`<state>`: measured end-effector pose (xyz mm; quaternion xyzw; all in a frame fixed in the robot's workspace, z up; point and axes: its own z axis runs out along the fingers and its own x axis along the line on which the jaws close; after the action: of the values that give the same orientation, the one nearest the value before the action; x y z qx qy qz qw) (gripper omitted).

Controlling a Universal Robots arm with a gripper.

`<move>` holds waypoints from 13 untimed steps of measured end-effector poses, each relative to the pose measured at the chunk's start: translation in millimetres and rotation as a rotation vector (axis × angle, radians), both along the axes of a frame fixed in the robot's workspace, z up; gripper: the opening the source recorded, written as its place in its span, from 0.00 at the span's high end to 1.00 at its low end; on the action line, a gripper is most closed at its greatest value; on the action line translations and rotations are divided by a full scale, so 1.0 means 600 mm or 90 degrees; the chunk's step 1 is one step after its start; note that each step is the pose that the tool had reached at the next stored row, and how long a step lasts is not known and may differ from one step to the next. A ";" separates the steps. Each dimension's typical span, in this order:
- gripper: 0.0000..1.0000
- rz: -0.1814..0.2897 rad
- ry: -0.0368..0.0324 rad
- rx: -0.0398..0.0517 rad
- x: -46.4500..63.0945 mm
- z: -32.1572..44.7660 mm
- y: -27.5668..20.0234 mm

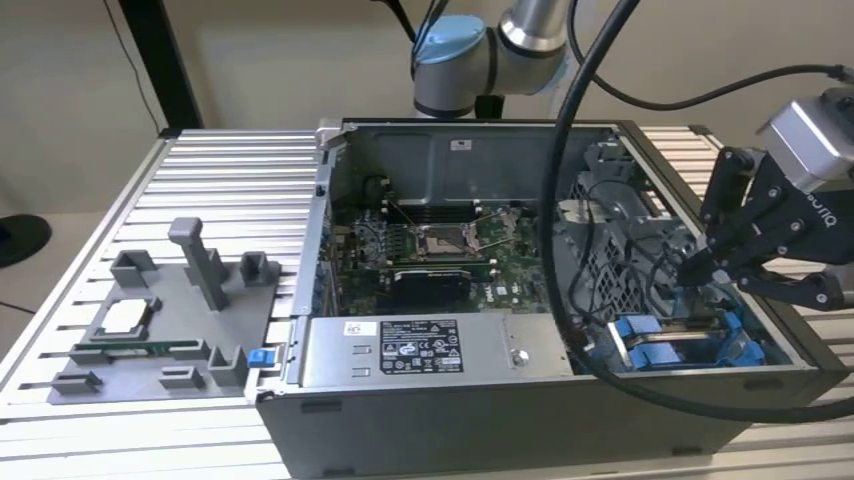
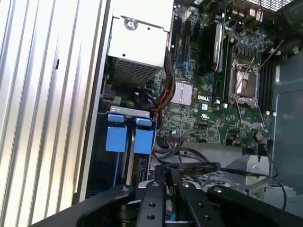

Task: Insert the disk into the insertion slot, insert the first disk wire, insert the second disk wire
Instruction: 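Insert the second disk wire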

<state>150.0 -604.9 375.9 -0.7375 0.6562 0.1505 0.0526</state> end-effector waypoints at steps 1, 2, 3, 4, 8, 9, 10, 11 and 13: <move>1.00 0.000 -0.0008 0.0000 -0.004 0.001 0.0000; 1.00 0.000 -0.0015 0.0000 -0.008 0.001 0.0000; 1.00 0.000 -0.0019 0.0000 -0.010 0.001 0.0000; 1.00 0.000 -0.0019 0.0000 -0.011 0.001 -0.0001; 1.00 0.000 -0.0019 -0.0002 -0.011 0.001 0.0001; 1.00 0.000 -0.0018 -0.0001 -0.012 0.001 0.0001; 1.00 0.000 -0.0019 -0.0002 -0.012 0.001 0.0000; 1.00 0.000 -0.0018 -0.0002 -0.012 0.001 0.0000; 1.00 0.000 -0.0019 -0.0017 -0.012 0.001 0.0002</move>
<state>143.0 -604.8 376.4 -0.7378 0.6563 0.1486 0.0526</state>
